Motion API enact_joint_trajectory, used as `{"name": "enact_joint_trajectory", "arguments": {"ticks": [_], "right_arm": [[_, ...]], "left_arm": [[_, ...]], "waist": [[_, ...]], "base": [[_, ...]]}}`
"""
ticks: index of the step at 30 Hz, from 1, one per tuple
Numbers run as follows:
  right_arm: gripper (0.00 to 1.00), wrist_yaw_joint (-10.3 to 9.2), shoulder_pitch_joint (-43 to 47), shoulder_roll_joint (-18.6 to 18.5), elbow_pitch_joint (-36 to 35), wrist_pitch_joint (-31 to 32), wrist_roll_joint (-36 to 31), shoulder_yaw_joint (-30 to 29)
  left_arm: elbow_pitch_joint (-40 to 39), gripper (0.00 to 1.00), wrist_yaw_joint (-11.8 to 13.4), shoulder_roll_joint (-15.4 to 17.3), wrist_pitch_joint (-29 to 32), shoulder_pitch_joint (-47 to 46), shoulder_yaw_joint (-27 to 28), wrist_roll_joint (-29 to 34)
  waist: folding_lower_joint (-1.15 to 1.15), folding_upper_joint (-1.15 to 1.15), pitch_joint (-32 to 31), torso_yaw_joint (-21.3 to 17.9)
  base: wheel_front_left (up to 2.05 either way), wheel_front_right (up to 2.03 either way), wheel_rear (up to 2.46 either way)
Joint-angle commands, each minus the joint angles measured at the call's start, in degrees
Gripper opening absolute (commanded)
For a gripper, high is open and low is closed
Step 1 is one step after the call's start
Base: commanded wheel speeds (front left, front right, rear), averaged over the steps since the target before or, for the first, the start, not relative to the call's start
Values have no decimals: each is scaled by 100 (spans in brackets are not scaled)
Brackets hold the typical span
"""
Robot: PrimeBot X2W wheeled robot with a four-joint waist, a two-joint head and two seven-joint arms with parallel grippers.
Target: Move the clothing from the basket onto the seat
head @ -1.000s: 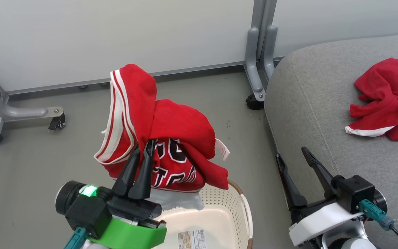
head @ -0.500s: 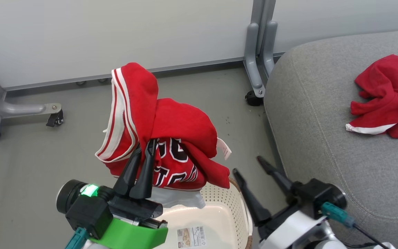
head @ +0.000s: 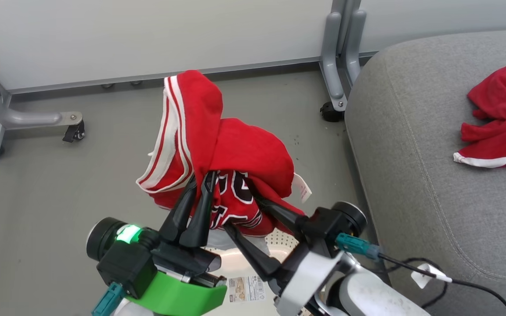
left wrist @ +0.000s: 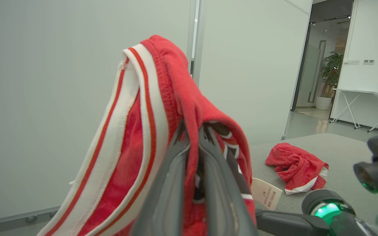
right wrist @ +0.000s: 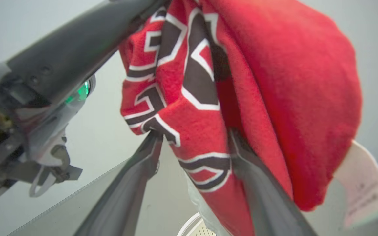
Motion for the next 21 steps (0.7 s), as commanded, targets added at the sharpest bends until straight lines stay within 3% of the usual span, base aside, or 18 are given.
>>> {"name": "enact_joint_trajectory", "arguments": {"ticks": [1, 6, 7, 8, 9, 21], "right_arm": [[100, 0, -155, 29, 121, -80, 55, 77], [100, 0, -645, 156, 625, -313, 207, 328], [49, 0, -701, 177, 702, -346, 235, 362], [18, 0, -765, 211, 775, -409, 285, 396], [0, 0, -819, 226, 833, -432, 311, 431], [0, 0, -1069, 207, 1243, -692, 566, 673]], "left_arm": [[15, 0, -32, -16, -35, -115, -12, 41], [33, 0, -54, -44, -41, -139, -75, 50], [37, 0, -58, -49, -41, -141, -81, 46], [40, 0, -64, -55, -43, -142, -88, 41], [44, 0, -67, -58, -43, -141, -91, 36], [68, 0, -35, -52, -51, -62, -83, -23]], "waist": [[0, 0, 15, 32], [0, 0, 18, 72], [0, 0, 17, 78], [0, 0, 15, 86], [0, 0, 12, 92], [0, 0, -52, 117]], "base": [[0, 0, 0], [0, 0, 0], [0, 0, 0], [0, 0, 0], [0, 0, 0], [0, 0, 0]]}}
